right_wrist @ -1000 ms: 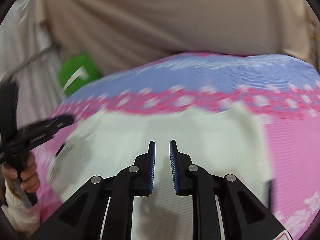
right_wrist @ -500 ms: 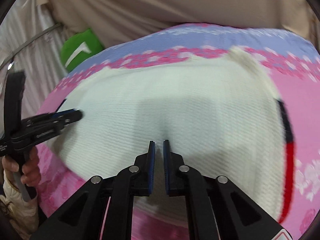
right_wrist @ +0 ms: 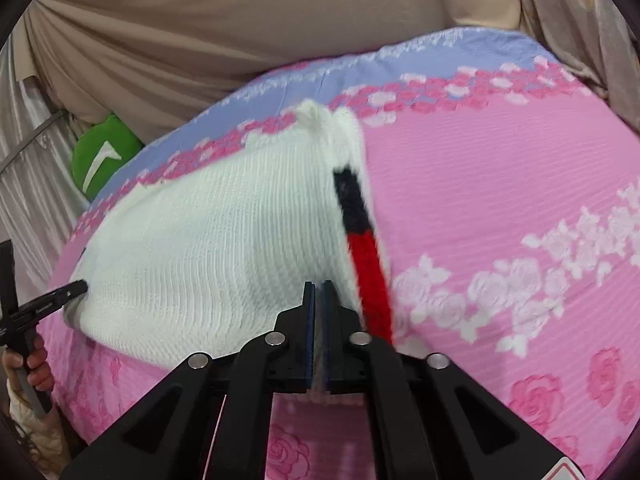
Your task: Fold small clothes
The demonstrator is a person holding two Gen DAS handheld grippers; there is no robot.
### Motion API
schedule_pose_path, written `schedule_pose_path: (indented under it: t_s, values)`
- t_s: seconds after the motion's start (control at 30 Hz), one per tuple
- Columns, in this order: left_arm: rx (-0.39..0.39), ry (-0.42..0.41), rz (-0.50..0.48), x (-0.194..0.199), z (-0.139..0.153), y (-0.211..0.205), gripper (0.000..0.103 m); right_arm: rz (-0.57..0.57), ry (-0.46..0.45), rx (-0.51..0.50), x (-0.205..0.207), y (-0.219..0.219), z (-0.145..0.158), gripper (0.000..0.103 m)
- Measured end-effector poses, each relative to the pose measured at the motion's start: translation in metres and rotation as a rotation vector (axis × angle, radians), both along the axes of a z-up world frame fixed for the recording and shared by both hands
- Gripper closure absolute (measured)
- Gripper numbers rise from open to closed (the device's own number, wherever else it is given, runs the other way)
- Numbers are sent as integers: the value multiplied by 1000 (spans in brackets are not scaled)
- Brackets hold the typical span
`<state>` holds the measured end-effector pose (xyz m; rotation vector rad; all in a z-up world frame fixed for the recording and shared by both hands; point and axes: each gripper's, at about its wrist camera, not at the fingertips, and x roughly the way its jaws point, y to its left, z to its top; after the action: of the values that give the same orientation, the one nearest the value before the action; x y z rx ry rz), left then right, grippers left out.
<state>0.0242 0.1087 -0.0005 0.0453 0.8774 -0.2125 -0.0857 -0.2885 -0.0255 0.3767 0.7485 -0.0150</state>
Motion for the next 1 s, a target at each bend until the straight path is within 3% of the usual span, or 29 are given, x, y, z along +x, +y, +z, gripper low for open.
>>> schedule_pose_path:
  t_s: [0.07,0.1,0.13,0.2,0.27,0.33,0.43,0.47,0.5,0.53,0.57,0.63,0.73,0.8,0.87,0.9,0.93,0.97,1.0]
  values:
    - [-16,-37,27,9,17,10,72,-10,-47,-30,10,-2,21,86]
    - [-14,-62,35,17,25,11,69,-12,-72,-48,18,-3,30,75]
    - [-16,-91,44,29,34,10,62,-10,-98,-59,27,-4,39,65]
    - [-32,-116,55,53,44,7,51,-3,-130,-61,54,-5,52,58]
    - [-65,-92,34,85,43,-2,42,23,-113,-29,92,-7,53,58]
    - [-89,-29,13,118,33,-11,42,30,-68,0,125,-8,46,57]
    - [-70,39,37,156,11,-19,43,21,10,-38,164,-4,29,57]
    - [-61,56,47,165,5,-21,52,21,30,-50,171,-3,25,58]
    - [-58,67,56,170,1,-22,59,23,46,-62,176,-1,21,70]
    - [-68,89,47,177,-4,-23,74,32,55,-71,179,2,19,97]
    - [-84,110,36,180,-7,-24,90,50,54,-66,181,4,19,101]
    - [-87,99,21,180,-6,-27,95,58,-23,-47,172,6,30,102]
    - [-54,6,13,169,8,-32,96,42,-155,-23,152,0,55,102]
    - [-47,-19,14,167,12,-32,96,21,-176,-10,147,-8,63,102]
    - [-33,-4,13,172,6,-31,95,18,-150,-37,148,-12,61,99]
    - [-30,12,15,175,2,-31,95,25,-130,-45,150,-13,57,89]
    - [-32,25,18,177,-3,-30,95,21,-103,-53,152,-13,52,67]
    - [-39,34,20,178,-6,-29,95,16,-84,-56,153,-13,46,57]
    - [-45,36,22,178,-9,-26,95,14,-72,-62,153,-11,41,54]
